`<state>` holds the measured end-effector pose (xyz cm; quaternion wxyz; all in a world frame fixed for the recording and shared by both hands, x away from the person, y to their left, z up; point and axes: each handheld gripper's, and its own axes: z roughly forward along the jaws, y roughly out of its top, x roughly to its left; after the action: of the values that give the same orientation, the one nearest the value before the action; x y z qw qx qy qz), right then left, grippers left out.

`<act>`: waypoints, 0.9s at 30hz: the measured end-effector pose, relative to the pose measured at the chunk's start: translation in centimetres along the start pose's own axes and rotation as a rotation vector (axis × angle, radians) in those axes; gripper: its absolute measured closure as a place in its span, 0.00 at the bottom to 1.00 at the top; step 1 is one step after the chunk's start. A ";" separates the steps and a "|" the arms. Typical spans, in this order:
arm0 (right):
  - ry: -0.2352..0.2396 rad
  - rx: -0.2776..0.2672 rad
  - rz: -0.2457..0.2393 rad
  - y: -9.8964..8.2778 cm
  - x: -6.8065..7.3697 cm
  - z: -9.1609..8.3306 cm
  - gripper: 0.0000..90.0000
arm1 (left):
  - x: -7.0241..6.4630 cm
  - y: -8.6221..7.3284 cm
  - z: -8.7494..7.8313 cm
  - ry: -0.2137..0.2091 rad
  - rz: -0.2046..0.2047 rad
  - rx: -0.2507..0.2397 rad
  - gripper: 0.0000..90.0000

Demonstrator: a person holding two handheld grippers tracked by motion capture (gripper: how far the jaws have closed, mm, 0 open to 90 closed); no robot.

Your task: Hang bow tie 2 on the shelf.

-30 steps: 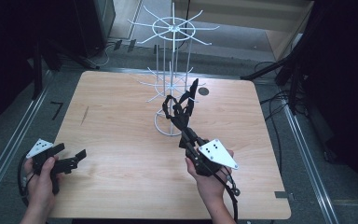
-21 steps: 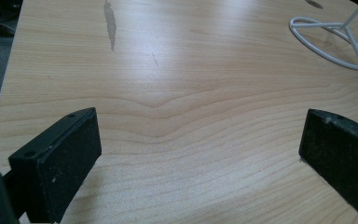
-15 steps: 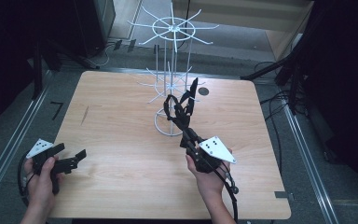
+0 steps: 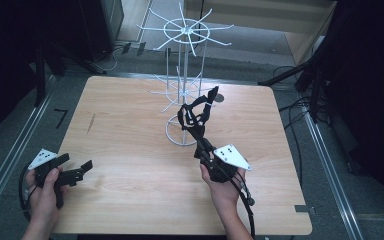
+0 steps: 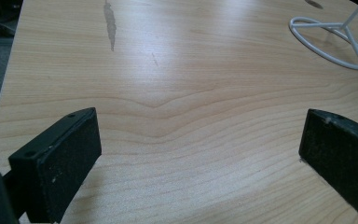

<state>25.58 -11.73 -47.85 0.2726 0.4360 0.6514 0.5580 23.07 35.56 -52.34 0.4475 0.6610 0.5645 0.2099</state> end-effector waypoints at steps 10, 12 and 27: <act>0.008 0.033 0.016 -0.5 -0.4 0.5 0.81 | 0.0 0.0 0.0 -0.001 -0.001 0.000 0.00; 0.016 0.038 0.032 -0.6 -0.5 0.6 0.77 | 0.0 0.0 0.0 -0.001 0.000 0.000 0.00; 0.053 0.066 0.039 -0.9 -1.2 0.5 0.48 | 0.0 0.0 0.0 -0.002 0.001 0.002 0.00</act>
<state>26.32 -12.57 -48.99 0.2297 0.4425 0.6677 0.5529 23.08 35.59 -52.34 0.4473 0.6618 0.5641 0.2089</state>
